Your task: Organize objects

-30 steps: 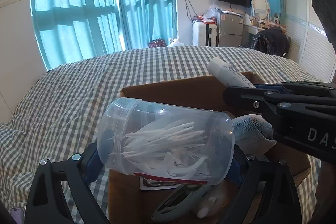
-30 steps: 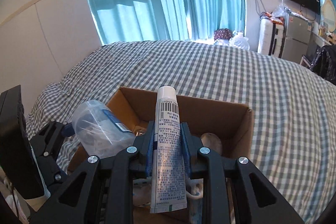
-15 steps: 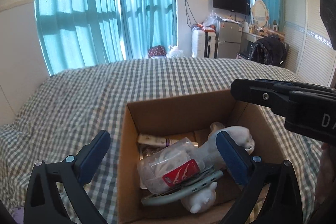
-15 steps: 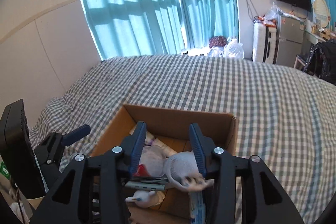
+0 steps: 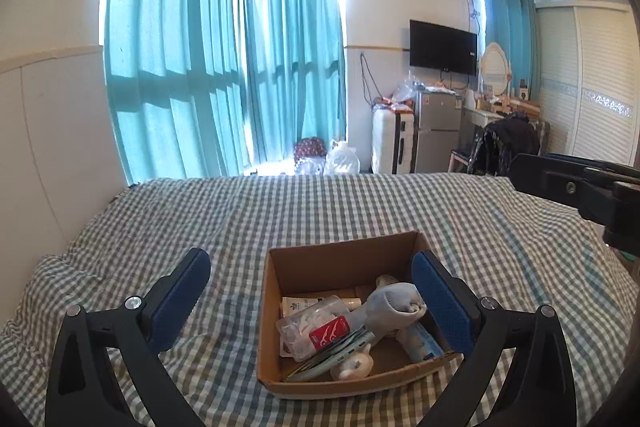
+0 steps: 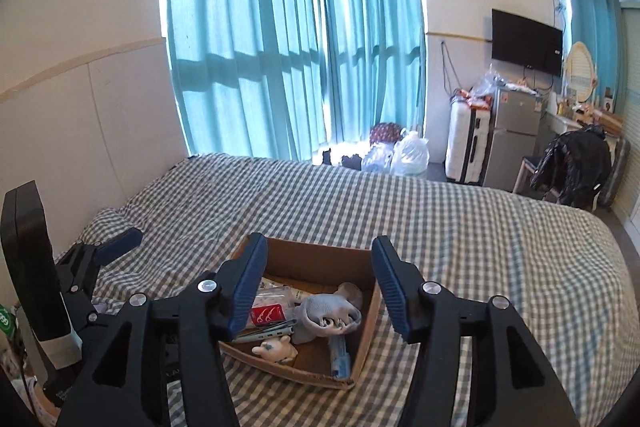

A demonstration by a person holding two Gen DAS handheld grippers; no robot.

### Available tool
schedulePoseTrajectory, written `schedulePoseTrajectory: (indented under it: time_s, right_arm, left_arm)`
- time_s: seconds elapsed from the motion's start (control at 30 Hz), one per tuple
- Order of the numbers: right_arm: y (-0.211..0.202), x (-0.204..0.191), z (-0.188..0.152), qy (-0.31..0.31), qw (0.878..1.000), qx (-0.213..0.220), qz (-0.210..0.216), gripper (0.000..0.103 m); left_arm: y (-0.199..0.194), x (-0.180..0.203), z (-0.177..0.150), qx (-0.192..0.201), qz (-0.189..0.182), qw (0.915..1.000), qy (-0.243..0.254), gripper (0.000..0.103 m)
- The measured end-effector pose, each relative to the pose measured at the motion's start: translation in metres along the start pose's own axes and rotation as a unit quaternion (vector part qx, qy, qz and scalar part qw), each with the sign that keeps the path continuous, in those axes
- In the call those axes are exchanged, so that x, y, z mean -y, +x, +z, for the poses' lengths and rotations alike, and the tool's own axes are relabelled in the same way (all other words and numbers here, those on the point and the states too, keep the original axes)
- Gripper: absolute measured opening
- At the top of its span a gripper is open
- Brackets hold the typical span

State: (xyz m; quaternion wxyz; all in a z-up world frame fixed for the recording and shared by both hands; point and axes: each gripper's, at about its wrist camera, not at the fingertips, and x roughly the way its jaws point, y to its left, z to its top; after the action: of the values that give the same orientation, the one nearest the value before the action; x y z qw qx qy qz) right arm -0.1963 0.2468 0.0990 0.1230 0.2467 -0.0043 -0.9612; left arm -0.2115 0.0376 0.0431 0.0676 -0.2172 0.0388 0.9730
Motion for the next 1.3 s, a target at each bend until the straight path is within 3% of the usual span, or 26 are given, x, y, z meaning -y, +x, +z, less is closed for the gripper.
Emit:
schedulePoseTrajectory:
  time_s: [0.4,0.67,0.77,1.0,1.3]
  right_arm:
    - [-0.089,-0.02,-0.03,-0.003,0.999,0.043,-0.03,0.068]
    - [-0.113,-0.025,-0.062,0.006,0.997,0.053,-0.054,0.074]
    - [-0.112,-0.024,-0.075,0.009,0.996,0.055,-0.068,0.079]
    - [-0.093,-0.024,-0.105,0.017,0.995,0.051,-0.082,0.103]
    - [-0.07,-0.009,-0.12,0.033,0.993,0.03,-0.106,0.103]
  left_arm:
    - [-0.076,-0.008,-0.01,0.043,0.012,0.9989,-0.017,0.103]
    - [-0.103,-0.01,-0.023,0.058,0.02,0.9979,-0.021,0.103]
    - [-0.108,-0.012,-0.033,0.054,0.019,0.9979,-0.028,0.103]
    - [-0.106,-0.015,-0.059,0.039,0.012,0.9984,-0.038,0.103]
    - [-0.089,-0.002,-0.081,0.009,0.026,0.9996,-0.009,0.103]
